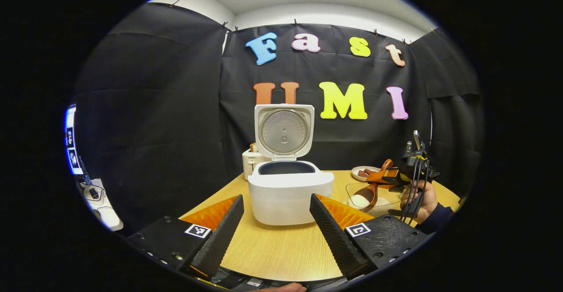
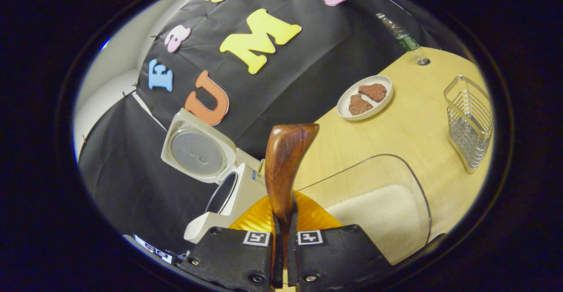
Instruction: Close the left gripper, press the button to open the rice cooker; take a wooden spoon from the chopstick holder with the right hand, scoop a spoonful of rice and pour it into the rice cooker, then put the wooden spoon back into the chopstick holder.
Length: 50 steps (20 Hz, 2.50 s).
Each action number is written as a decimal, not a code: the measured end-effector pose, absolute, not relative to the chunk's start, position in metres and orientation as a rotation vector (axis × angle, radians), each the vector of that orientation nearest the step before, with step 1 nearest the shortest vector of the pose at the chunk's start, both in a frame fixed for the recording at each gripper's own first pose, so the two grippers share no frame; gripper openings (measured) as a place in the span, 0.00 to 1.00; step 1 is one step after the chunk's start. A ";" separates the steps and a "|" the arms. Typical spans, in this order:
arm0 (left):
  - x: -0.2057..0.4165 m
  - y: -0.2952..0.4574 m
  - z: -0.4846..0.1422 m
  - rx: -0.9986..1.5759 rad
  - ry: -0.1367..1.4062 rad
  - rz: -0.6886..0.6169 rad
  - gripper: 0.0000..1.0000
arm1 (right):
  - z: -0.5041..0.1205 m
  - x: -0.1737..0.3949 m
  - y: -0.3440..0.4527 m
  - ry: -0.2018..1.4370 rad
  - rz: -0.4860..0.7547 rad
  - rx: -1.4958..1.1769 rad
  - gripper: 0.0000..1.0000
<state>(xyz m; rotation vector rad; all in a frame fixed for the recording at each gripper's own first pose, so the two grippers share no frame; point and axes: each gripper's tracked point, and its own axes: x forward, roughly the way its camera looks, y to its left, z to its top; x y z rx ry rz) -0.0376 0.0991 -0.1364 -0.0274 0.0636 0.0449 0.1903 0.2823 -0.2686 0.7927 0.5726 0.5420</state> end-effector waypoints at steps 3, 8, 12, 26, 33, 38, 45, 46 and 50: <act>-0.031 0.094 -0.131 -0.020 0.070 0.040 0.96 | -0.265 0.200 0.260 0.592 0.539 0.953 0.09; -0.018 0.092 -0.113 -0.014 0.053 0.049 0.96 | -0.257 0.216 0.230 0.626 0.542 1.215 0.09; -0.011 0.092 -0.101 -0.020 0.049 0.056 0.96 | -0.218 0.217 0.211 0.644 0.602 1.512 0.09; -0.008 0.103 -0.074 -0.021 0.005 0.059 0.96 | -0.128 0.217 0.219 0.618 0.579 1.453 0.09; -0.011 0.136 -0.082 -0.047 0.011 0.084 0.96 | -0.120 0.225 0.291 0.663 0.612 1.374 0.09; -0.018 0.153 -0.086 -0.060 0.016 0.096 0.95 | -0.117 0.243 0.349 0.674 0.615 1.253 0.09; -0.028 0.172 -0.093 -0.070 0.029 0.119 0.93 | -0.111 0.273 0.437 0.592 0.627 0.927 0.09; -0.030 0.175 -0.094 -0.076 0.033 0.121 0.93 | -0.110 0.277 0.448 0.568 0.637 0.876 0.09; -0.040 0.187 -0.096 -0.081 0.033 0.140 0.93 | -0.110 0.289 0.480 0.498 0.639 0.707 0.09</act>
